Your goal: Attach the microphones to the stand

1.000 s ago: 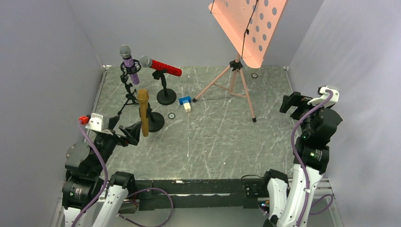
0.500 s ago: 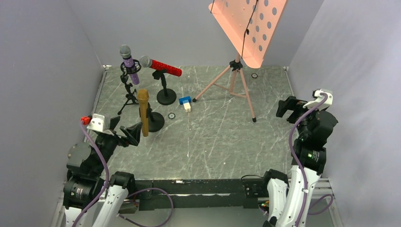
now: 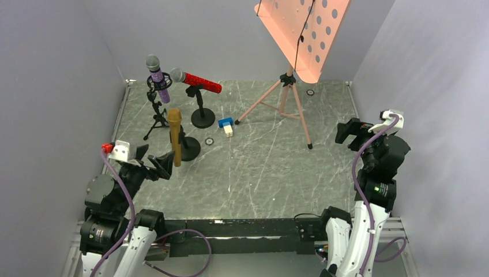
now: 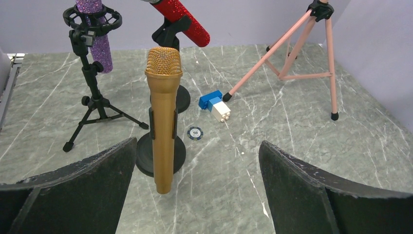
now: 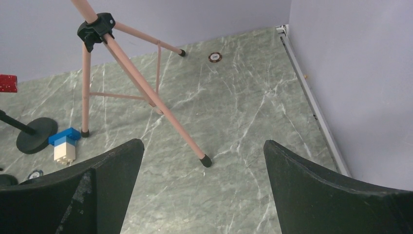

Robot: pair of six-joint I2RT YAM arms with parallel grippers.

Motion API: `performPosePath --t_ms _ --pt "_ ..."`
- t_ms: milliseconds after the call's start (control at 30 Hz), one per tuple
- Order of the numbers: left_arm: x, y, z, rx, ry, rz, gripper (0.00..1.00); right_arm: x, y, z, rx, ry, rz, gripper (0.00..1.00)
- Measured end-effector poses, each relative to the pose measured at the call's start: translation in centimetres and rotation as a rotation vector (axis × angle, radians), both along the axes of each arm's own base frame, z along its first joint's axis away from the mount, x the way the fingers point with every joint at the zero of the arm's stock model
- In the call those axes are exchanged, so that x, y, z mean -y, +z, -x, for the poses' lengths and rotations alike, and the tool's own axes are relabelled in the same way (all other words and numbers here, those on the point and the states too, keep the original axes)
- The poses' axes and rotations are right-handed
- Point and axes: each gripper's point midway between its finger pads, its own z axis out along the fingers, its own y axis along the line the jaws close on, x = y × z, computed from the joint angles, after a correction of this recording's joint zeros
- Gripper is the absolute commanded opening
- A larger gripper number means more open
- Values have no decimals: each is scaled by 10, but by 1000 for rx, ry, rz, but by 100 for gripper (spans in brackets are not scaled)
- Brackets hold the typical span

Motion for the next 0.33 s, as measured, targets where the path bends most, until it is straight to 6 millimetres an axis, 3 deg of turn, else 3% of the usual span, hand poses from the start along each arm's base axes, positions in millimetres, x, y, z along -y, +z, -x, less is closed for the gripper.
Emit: performPosePath --t_ms 200,333 --pt "0 -2 0 2 0 1 99 0 2 1 8 -3 0 100" --pt "0 -13 -1 -15 0 2 99 0 3 2 14 -4 2 100"
